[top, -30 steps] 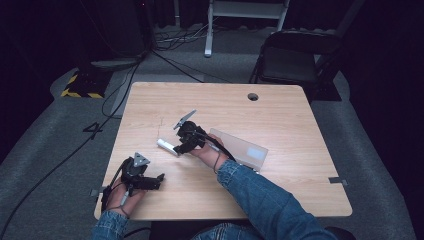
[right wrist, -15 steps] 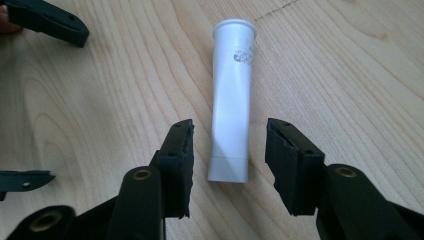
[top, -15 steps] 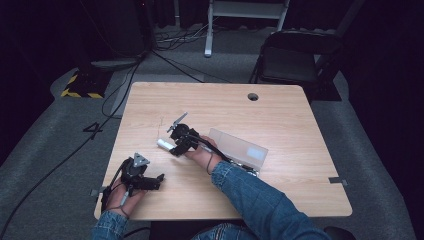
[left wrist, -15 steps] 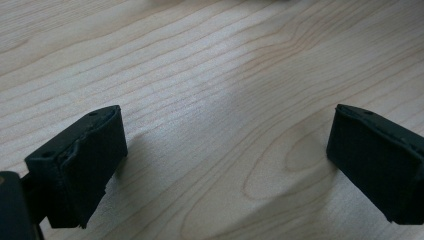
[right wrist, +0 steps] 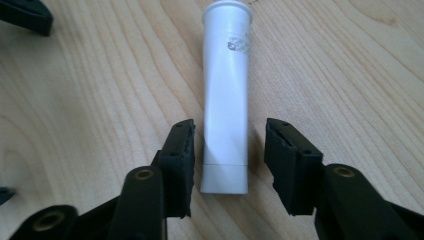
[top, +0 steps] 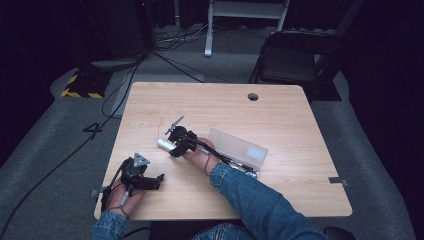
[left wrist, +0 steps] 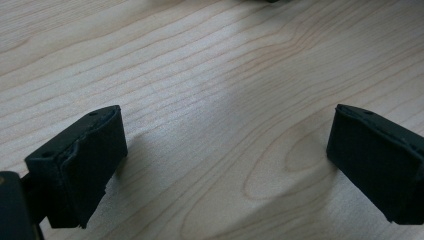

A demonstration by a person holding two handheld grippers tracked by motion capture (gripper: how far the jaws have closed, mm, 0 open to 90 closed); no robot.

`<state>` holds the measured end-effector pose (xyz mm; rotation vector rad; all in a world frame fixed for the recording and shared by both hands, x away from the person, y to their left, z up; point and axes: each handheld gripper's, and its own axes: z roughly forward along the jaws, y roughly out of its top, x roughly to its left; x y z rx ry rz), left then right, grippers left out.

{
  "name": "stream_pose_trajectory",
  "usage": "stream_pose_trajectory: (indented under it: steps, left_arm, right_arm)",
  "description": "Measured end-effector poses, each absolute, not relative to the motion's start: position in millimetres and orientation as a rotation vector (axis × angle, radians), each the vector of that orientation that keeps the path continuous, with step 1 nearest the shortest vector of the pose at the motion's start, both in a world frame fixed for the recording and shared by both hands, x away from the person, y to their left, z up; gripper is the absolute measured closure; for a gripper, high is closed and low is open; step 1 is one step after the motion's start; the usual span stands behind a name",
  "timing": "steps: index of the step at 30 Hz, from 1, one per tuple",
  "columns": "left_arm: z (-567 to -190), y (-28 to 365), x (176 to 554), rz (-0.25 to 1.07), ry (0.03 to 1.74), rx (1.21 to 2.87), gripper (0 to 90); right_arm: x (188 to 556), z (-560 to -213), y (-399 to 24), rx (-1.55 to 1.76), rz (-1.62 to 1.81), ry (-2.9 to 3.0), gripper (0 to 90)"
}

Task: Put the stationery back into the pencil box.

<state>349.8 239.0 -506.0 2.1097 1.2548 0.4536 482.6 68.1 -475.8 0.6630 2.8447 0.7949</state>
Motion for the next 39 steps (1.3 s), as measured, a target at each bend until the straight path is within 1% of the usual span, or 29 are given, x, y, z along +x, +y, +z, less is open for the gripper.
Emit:
stream_pose_trajectory:
  steps: [3, 8, 9, 17, 24, 39]
  left_arm:
    - [-505.9, 239.2, 349.8, 0.454, 1.253, 2.113, 3.0]
    - [-505.7, 239.4, 349.9, 0.454, 1.251, 2.117, 3.0]
    - [-505.9, 239.2, 349.8, 0.454, 1.253, 2.113, 3.0]
    - [-505.7, 239.4, 349.9, 0.454, 1.252, 2.117, 3.0]
    - [-506.0, 238.9, 349.8, 0.453, 1.256, 2.109, 3.0]
    - [-505.8, 238.6, 350.6, 0.452, 1.258, 2.114, 2.6]
  right_arm:
    - [482.8, -476.7, 69.9, 0.673, 0.785, 2.83, 60.3]
    - [483.6, -476.3, 70.3, 0.667, 0.789, 2.842, 69.6]
    - [483.8, -476.0, 70.2, 0.669, 0.786, 2.842, 70.3]
    - [481.7, -473.9, 70.4, 0.644, 0.764, 2.826, 71.2]
    - [480.6, -464.0, 63.7, 0.638, 0.79, 2.844, 71.4]
    - [465.6, -427.8, 36.1, 0.553, 0.921, 2.852, 71.3]
